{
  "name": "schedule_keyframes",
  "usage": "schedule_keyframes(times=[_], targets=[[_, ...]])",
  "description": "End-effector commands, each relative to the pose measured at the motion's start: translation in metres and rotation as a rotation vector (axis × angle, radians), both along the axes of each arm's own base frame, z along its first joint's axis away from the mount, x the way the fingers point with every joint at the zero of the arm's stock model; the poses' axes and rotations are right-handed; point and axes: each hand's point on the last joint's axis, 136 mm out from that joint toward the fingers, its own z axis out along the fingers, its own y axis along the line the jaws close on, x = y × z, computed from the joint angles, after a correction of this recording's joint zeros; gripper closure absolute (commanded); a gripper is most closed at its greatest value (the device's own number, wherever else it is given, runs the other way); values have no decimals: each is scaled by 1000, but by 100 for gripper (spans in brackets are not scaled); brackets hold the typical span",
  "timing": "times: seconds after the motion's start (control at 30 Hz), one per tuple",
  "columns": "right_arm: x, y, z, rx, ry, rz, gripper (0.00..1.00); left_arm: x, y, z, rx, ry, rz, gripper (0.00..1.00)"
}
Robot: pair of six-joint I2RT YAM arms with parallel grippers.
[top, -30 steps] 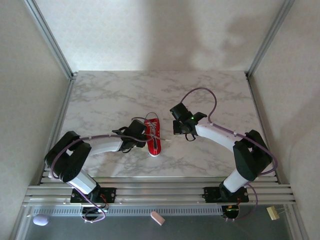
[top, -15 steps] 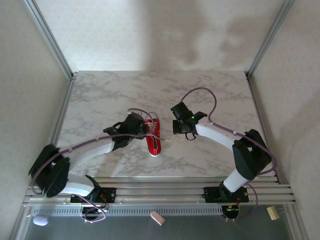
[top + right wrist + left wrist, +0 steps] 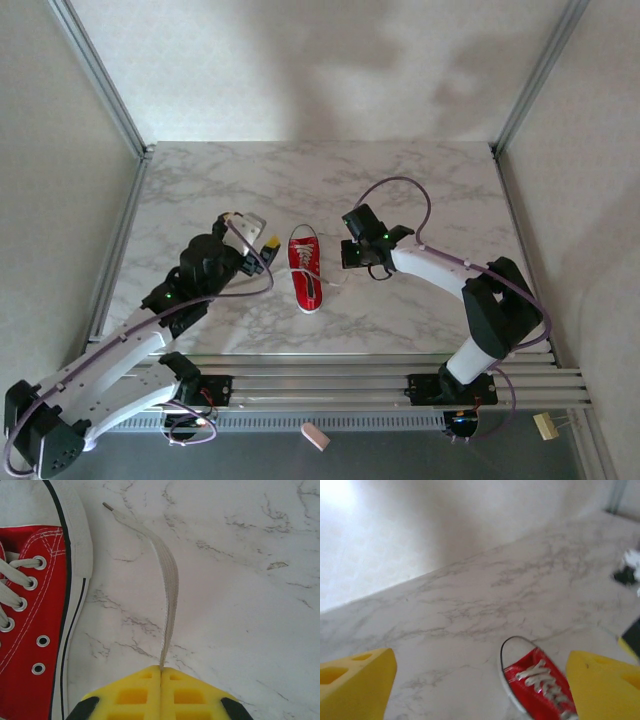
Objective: Tie the shoes
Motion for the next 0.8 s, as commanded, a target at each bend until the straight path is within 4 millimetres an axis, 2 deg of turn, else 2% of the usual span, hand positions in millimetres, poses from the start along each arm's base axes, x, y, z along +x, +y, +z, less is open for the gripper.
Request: schedule_keyframes(times=[0.0,0.03,0.13,0.3,0.5,0.77], targets=[[-4,1,1,21,2,27,100,-12,-13,-32,137,80,-255,17],[-5,1,1,24,5,28,100,-15,-15,-41,166,99,-308,19],[-5,3,2,41,8,29,100,-2,-7,-66,191,175,-331,22],[-6,4,3,65,6,8,100,-3,-8,-118,247,330,-428,28],[-6,5,4,74,9,9,100,3,-12,-156,276,441,-467,30],[-4,5,3,60,8,9,100,2,-20,-188,332,521,-503,31]])
